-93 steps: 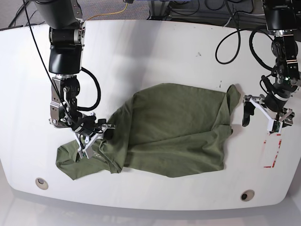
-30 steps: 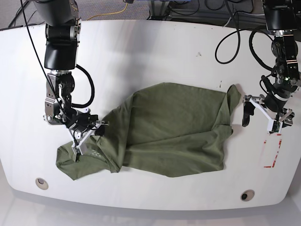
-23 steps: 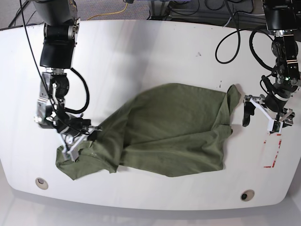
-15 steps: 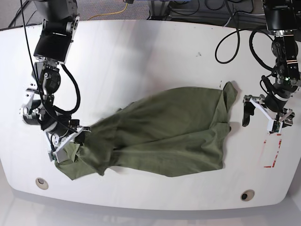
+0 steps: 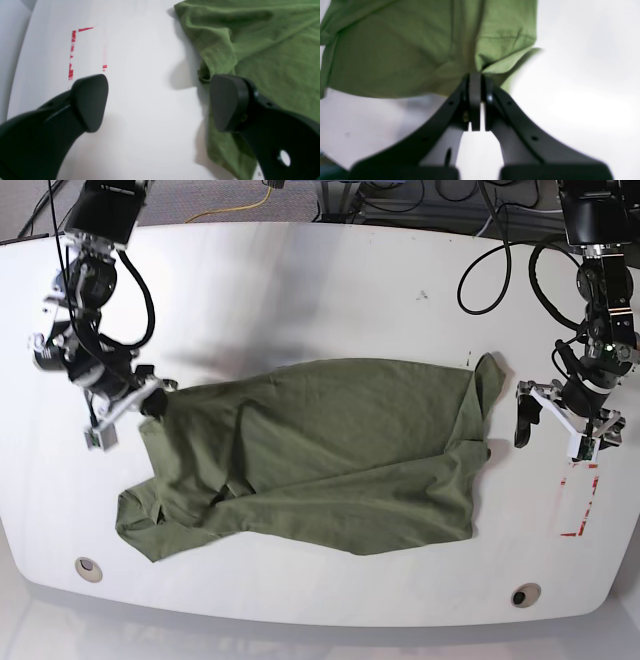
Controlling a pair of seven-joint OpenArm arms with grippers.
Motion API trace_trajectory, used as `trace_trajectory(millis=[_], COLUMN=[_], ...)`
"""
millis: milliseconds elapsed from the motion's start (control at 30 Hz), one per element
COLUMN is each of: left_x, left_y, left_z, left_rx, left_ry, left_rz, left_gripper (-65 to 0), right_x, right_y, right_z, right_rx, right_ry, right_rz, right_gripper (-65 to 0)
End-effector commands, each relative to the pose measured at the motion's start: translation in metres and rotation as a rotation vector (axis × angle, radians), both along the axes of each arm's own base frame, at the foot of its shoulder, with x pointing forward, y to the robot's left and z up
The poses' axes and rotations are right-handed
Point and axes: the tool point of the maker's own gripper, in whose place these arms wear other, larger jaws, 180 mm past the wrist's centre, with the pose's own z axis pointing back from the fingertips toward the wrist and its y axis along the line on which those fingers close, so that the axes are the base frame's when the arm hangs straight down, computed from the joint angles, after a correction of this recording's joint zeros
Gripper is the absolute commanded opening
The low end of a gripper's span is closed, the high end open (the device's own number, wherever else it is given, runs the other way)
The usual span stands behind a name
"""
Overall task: Layout the t-shirt on the table in an organized manner, then fold the t-shirt properly
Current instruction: 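Pull the held shirt corners apart and away from the robot with both grippers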
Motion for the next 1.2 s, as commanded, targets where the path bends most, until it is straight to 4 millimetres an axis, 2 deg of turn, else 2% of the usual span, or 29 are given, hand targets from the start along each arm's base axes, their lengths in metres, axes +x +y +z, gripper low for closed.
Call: trace_trajectory(millis=[0,167,267,400,567,700,800,967,1167], left_x=[0.007,0.007,0.006,0.003,-0.011,-0.025,-0.043,-0.068,-0.089], left_y=[0.004,0.003,-0.006,-0.015,-0.024,-0.045,-0.065,-0.089,-0.099], left_z=[0.018,0.018,0.012,0.005,-0.004,-0.01,-0.016,-0.025,-0.036], left_rx=[0.009,0.009,0.006,0.004,0.004,-0.014,-0.018,-0.075,-0.191], left_ry=[-0.054,-0.054,-0.039,-0.02,0.004,0.021,0.046,0.085,0.144], left_rz=[-0.003,-0.006,-0.029,-0.053,-0.076,-0.144,-0.24,-0.345,-0.35], left_gripper=[-2.8,-2.8,-2.8,-2.9,-2.9,-2.8,-2.8,-2.8,-2.9], right_x=[-0.013,-0.044,-0.062,-0.079,-0.095,-0.1,-0.099,-0.087,-0.084], right_y=[0.0,-0.011,-0.014,-0.021,-0.017,-0.015,-0.014,-0.011,-0.01], right_z=[0.011,0.001,-0.005,-0.008,-0.017,-0.021,-0.02,-0.014,-0.012], right_rx=[-0.005,0.057,0.1,0.134,0.149,0.155,0.162,0.174,0.174], right_ry=[-0.038,0.007,0.037,0.06,0.1,0.114,0.11,0.074,0.066], right_rz=[0.008,-0.037,-0.057,-0.092,-0.1,-0.098,-0.096,-0.097,-0.094], right_gripper=[-65.0,-65.0,-65.0,-65.0,-65.0,-65.0,-65.0,-65.0,-65.0])
